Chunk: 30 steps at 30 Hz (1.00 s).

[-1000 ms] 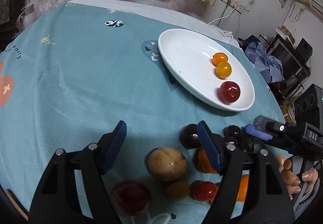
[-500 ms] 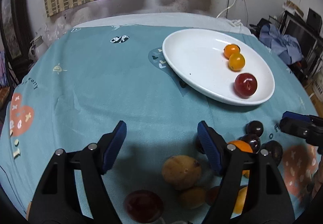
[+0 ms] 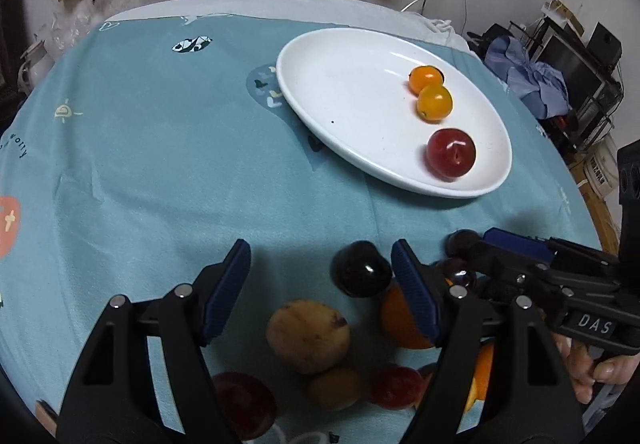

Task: Organize fruits
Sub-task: 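Grasp a dark purple plum with the right tool while the left tool grasps another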

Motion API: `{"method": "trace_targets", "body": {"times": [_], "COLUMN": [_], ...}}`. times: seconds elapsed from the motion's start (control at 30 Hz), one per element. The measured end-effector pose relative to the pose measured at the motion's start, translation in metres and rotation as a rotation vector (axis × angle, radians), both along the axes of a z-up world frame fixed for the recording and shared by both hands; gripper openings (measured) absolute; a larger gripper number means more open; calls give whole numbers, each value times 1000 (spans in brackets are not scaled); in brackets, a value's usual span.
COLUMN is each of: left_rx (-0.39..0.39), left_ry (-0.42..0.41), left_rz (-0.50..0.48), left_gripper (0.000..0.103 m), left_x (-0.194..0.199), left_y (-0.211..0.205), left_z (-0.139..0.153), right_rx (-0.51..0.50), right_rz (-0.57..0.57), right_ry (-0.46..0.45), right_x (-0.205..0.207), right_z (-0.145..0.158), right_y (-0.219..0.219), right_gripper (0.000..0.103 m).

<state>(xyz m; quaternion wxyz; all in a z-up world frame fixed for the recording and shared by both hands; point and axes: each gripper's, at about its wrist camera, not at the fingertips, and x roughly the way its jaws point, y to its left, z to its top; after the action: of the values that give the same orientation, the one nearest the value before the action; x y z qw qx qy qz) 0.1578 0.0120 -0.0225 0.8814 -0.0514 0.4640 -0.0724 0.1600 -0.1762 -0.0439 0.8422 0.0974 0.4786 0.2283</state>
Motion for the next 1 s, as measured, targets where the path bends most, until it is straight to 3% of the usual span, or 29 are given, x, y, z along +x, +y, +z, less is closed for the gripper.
{"method": "trace_targets", "body": {"times": [0.2,0.37,0.47,0.67,1.0], "left_rx": [-11,-113,-127,-107,-82], "left_ry": [32,71,70,54,35], "left_rz": [-13,-25,-33,-56,-101], "left_gripper": [73,64,64,64,56], "left_x": [3,4,3,1,0], "left_y": [-7,-4,-6,-20,-29], "left_z": [-7,-9,-8,-6,-3], "right_rx": [-1,-19,-19,-1,25], "right_rz": [-13,-20,-25,-37,-44], "right_ry": [6,-8,-9,-6,13], "right_x": [6,7,9,10,16], "right_z": [-3,-3,-5,-6,-8], "right_y": [5,11,11,5,4], "right_gripper": [41,40,40,28,28]}}
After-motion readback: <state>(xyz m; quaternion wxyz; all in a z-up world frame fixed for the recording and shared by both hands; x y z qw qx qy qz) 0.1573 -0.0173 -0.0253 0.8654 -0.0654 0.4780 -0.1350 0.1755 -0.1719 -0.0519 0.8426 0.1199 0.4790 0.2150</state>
